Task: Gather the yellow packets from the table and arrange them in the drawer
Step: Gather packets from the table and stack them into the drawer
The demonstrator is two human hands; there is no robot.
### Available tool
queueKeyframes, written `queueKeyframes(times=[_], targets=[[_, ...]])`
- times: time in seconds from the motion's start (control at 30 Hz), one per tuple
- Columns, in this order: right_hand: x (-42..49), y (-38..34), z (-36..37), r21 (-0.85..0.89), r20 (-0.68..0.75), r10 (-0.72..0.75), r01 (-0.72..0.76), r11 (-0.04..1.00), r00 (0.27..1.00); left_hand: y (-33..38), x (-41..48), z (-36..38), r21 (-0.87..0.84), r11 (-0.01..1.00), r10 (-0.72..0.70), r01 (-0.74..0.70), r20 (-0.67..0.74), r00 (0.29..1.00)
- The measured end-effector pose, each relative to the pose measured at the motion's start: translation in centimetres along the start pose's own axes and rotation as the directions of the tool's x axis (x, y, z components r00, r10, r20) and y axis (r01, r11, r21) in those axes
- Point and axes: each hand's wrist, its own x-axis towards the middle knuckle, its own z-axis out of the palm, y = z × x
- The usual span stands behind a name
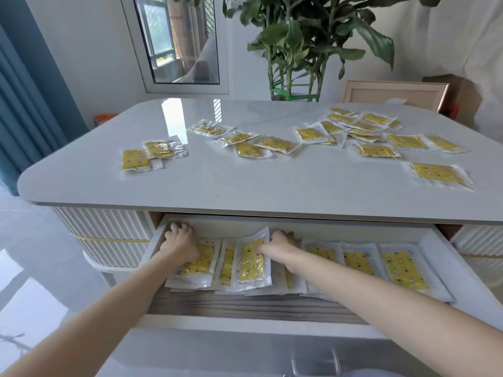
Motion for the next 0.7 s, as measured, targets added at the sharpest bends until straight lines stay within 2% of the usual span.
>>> queueKeyframes(times=[0.1,0.23,0.33,0.4,0.47,0.53,0.63,0.7], targets=[[-0.3,0.9,-1.2,-0.074,-0.027,0.016,-0.018,0.997,1.0,1.3,-1.1,-0.2,0.048,0.998,0.053,-0.051,-0.042,0.998],[-0.6,3.2,-3.9,0.061,0.04,0.035,-0.038,0.997,0.999,4.6,-2.4,0.0,0.116,0.953,0.291,-0.28,-0.092,0.952],[-0.6,5.8,-5.8,0.007,-0.013,0.065,-0.065,0.998,0.998,8.1,-3.3,0.6,0.124,0.871,0.48,-0.475,-0.009,0.877],[-0.6,7.4,-6.7,-0.039,-0.04,0.066,-0.068,0.997,0.997,10.4,-3.8,1.1,0.107,0.824,0.548,-0.556,0.097,0.831],[-1.0,8.3,-7.4,-0.124,-0.047,0.063,-0.068,0.99,0.997,12.2,-4.0,1.6,0.142,0.81,0.535,-0.568,0.216,0.817],[-1.5,8.9,-7.8,-0.277,-0.071,0.001,-0.02,0.961,0.997,13.3,-4.1,1.9,0.224,0.805,0.481,-0.549,0.297,0.825],[-1.7,9.2,-8.0,-0.484,-0.151,-0.188,0.094,0.87,0.971,13.6,-3.9,2.2,0.309,0.77,0.469,-0.558,0.319,0.824],[-1.7,8.8,-8.1,-0.504,-0.099,-0.288,0.202,0.84,0.953,13.2,-3.5,2.6,0.329,0.745,0.492,-0.58,0.314,0.812]])
